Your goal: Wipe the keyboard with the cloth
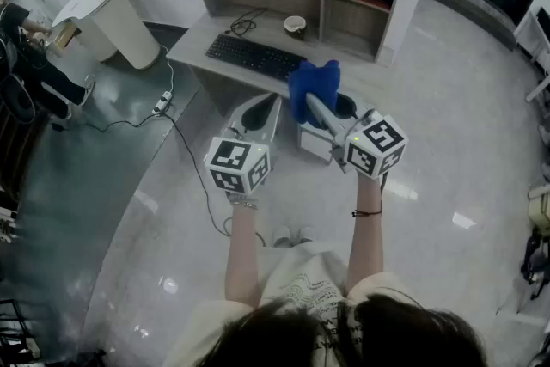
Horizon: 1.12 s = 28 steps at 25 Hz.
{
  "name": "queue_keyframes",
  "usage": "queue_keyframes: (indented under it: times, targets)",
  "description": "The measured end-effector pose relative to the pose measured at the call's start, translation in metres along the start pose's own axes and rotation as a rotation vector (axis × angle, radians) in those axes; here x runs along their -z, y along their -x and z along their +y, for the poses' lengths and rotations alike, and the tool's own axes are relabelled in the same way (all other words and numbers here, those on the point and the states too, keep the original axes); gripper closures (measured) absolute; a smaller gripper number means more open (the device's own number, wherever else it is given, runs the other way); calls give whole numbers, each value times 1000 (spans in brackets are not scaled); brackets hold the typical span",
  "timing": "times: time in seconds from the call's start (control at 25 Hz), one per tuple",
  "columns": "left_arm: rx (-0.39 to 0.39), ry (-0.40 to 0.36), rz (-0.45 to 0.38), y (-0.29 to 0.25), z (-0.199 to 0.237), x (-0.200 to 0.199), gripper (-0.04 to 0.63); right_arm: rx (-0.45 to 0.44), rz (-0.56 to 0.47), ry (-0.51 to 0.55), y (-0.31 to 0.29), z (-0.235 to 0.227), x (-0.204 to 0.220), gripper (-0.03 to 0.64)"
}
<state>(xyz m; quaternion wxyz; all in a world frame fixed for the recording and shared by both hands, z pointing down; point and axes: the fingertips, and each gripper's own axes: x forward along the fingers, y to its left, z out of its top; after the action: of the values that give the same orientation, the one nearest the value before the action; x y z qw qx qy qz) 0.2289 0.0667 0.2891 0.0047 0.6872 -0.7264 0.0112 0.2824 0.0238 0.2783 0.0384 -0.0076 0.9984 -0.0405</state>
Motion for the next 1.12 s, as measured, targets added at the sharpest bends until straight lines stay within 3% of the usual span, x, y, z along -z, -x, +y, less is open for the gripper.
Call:
queue_keyframes:
  times: [0.72, 1.12]
  targets:
    - [-2, 14, 28, -14, -25, 12, 592, 14, 5, -42, 22, -24, 7, 558]
    - [-55, 27, 68, -7, -9, 27, 592, -7, 15, -95, 11, -28, 22, 558]
